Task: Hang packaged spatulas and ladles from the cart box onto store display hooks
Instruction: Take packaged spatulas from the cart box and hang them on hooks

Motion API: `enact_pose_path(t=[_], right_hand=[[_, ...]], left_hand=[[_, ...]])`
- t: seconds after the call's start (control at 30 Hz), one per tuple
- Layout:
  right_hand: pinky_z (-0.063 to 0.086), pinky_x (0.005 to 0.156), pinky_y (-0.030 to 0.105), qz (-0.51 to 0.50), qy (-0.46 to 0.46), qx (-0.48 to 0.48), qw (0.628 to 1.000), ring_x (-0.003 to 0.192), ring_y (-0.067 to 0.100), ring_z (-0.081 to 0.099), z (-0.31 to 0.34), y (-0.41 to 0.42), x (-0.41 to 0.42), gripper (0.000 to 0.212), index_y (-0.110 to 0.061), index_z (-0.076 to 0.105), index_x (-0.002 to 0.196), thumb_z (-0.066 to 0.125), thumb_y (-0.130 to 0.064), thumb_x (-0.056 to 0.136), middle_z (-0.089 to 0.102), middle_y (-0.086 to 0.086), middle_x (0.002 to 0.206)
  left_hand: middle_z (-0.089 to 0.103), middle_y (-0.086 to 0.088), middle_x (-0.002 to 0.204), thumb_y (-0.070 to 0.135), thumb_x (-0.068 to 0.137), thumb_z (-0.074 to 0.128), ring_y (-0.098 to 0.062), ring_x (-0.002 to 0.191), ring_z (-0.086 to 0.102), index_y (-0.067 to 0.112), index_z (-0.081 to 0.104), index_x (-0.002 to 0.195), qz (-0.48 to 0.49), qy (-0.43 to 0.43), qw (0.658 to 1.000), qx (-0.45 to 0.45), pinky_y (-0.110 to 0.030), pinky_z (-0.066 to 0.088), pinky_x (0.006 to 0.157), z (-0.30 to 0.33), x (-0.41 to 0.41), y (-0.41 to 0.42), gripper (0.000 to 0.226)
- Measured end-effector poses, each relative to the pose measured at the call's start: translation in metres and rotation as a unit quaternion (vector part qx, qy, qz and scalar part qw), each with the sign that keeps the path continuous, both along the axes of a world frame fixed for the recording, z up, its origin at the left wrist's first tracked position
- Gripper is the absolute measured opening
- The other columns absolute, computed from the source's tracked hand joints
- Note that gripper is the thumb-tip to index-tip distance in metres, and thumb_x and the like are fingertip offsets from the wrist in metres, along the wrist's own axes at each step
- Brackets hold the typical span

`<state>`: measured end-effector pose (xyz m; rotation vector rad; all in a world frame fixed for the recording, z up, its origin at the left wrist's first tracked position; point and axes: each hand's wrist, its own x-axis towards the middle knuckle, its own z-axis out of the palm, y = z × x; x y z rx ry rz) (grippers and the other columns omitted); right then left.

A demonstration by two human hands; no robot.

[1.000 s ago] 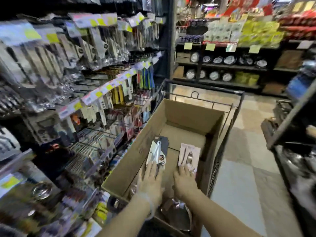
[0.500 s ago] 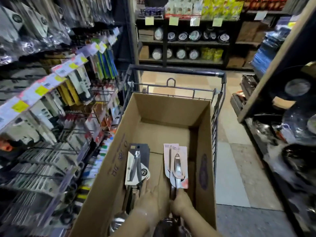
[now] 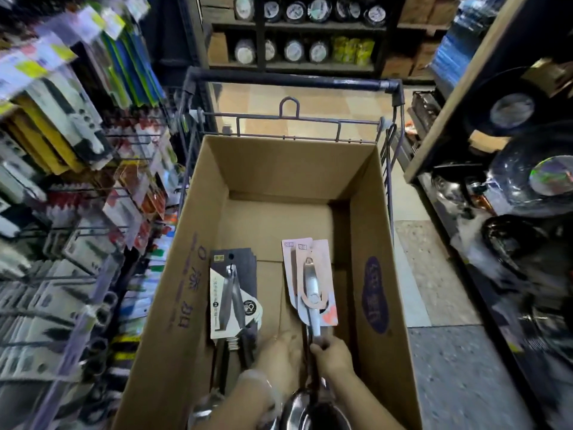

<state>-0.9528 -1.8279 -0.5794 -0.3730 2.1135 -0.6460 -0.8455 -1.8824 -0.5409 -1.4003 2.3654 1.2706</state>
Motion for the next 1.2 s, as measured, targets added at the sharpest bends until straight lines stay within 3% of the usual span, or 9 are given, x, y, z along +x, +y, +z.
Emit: enact_pose_path(t=[0.1,0.27,0.5,0.6,0.77,0.87,0.97,1.1,1.2], right_hand=[[0.044,0.069,0.033,-0.026,-0.040,-0.078,0.996,0.074,0.019,0.051,0.015,-0.005,0.012,0.016,-0.004,0.059,0.068,0.061,-0.003,0.084,0.058,0.011,0.072],[0.030,0.044,0.012,-0.016,-0.091,-0.182,0.979,0.045,-0.002,0.037,0.054,-0.027,0.035,0.046,-0.015,0.039,0.050,0.048,0.015,0.084,0.042,-0.015,0.042],[0.037,0.043,0.012,0.072,-0.158,-0.207,0.963,0.041,-0.003,0.046,0.090,-0.035,0.031,0.038,-0.013,0.050,0.056,0.054,0.015,0.082,0.051,-0.012,0.044],[0.049,0.057,0.019,0.120,-0.216,-0.180,0.952,0.062,0.007,0.063,0.095,-0.030,0.018,0.027,-0.011,0.066,0.074,0.053,0.012,0.081,0.067,-0.005,0.066],[0.054,0.076,0.036,-0.038,-0.161,-0.174,0.971,0.081,0.033,0.066,0.069,-0.033,0.009,0.022,0.004,0.067,0.090,0.046,0.007,0.085,0.068,0.026,0.092],[0.041,0.064,0.031,-0.123,-0.075,-0.086,0.986,0.073,0.025,0.055,0.037,-0.032,-0.001,0.018,-0.005,0.062,0.075,0.051,-0.006,0.089,0.061,0.018,0.079],[0.039,0.061,0.025,-0.089,-0.012,-0.009,0.996,0.071,0.022,0.055,0.019,-0.028,-0.013,0.016,-0.009,0.059,0.079,0.060,-0.022,0.087,0.060,0.010,0.079],[0.037,0.054,0.027,-0.088,-0.066,0.019,0.994,0.061,0.020,0.051,0.001,-0.035,-0.017,0.030,-0.008,0.061,0.072,0.060,-0.033,0.088,0.059,0.012,0.079],[0.043,0.067,0.027,-0.110,-0.110,-0.019,0.988,0.081,0.026,0.060,-0.004,-0.043,-0.009,0.030,0.002,0.065,0.102,0.055,-0.025,0.093,0.065,0.019,0.100]], left_hand=[[0.059,-0.006,0.120,0.024,0.096,0.042,-0.020,0.113,0.053,0.012,0.052,0.123,0.090,0.045,0.994,0.034,-0.017,0.034,0.082,0.010,-0.006,-0.010,0.031],[0.056,-0.012,0.072,0.017,0.093,0.049,-0.023,0.074,0.052,0.010,0.054,0.070,0.276,0.162,0.933,0.165,-0.031,0.040,0.072,0.029,-0.015,-0.032,0.025],[0.057,-0.008,0.058,0.006,0.089,0.054,-0.021,0.059,0.052,0.010,0.060,0.066,0.348,0.231,0.883,0.214,-0.024,0.041,0.055,0.055,-0.003,-0.044,0.025],[0.062,-0.010,0.067,0.008,0.091,0.052,-0.023,0.066,0.057,0.007,0.063,0.071,0.332,0.244,0.881,0.232,-0.027,0.047,0.062,0.062,0.000,-0.044,0.023],[0.063,-0.009,0.078,0.006,0.094,0.047,-0.020,0.074,0.056,0.001,0.057,0.077,0.278,0.244,0.903,0.217,-0.025,0.046,0.070,0.063,-0.007,-0.031,0.020],[0.063,-0.008,0.072,0.004,0.094,0.044,-0.013,0.065,0.062,0.005,0.054,0.072,0.297,0.255,0.891,0.232,-0.016,0.048,0.056,0.065,-0.008,-0.029,0.025],[0.063,-0.011,0.071,0.007,0.096,0.041,-0.012,0.054,0.065,0.006,0.053,0.075,0.302,0.246,0.884,0.260,-0.021,0.045,0.056,0.063,-0.002,-0.034,0.025],[0.061,-0.014,0.068,0.007,0.096,0.041,-0.009,0.045,0.065,0.004,0.053,0.077,0.324,0.245,0.873,0.269,-0.019,0.045,0.050,0.053,0.008,-0.042,0.023],[0.062,-0.014,0.066,0.006,0.096,0.041,-0.011,0.048,0.065,0.003,0.053,0.077,0.341,0.248,0.864,0.273,-0.016,0.049,0.046,0.046,0.013,-0.045,0.023]])
